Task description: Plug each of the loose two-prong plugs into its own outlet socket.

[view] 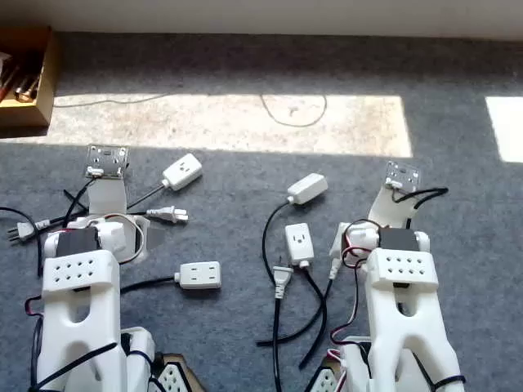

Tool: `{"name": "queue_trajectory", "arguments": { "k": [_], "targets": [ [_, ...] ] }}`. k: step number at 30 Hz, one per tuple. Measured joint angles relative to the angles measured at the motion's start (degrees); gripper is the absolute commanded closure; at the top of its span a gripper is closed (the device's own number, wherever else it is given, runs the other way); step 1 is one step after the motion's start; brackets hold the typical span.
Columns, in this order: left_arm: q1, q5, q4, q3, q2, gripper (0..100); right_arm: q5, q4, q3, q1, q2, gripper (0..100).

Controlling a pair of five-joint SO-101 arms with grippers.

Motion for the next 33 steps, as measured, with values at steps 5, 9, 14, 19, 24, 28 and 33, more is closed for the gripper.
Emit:
{"name": "queue_trajectory", "arguments": {
  "k": [5, 9, 14, 19, 24, 28, 33],
  "targets": [
    [0.0, 0.0, -1.6, 0.9, 0.0, 70, -5.7, -0.3, 3.3, -4.4, 0.0, 77.1],
    [0.0, 0.0, -1.6, 0.9, 0.0, 70, -6.1, -0.7, 5.9, -10.9, 0.0, 77.1],
    [0.0, 0.0, -1.6, 0.9, 0.0, 70, -6.1, -6.2, 9.8, -14.1, 0.0, 77.1],
    [0.0, 0.0, -1.6, 0.9, 0.0, 70, -6.1, -10.2, 11.6, -14.2, 0.0, 77.5],
    [0.0, 0.0, -1.6, 1.7, 0.0, 70, -6.1, -11.7, 11.7, -14.2, 0.0, 77.7],
    [0.0, 0.0, -1.6, 1.9, 0.0, 70, -5.9, -12.7, 11.7, -14.2, 0.0, 85.0],
    [0.0, 0.0, -1.6, 1.9, 0.0, 70, -2.5, -12.9, 11.7, -14.1, 0.0, 88.7]
  ]
}}
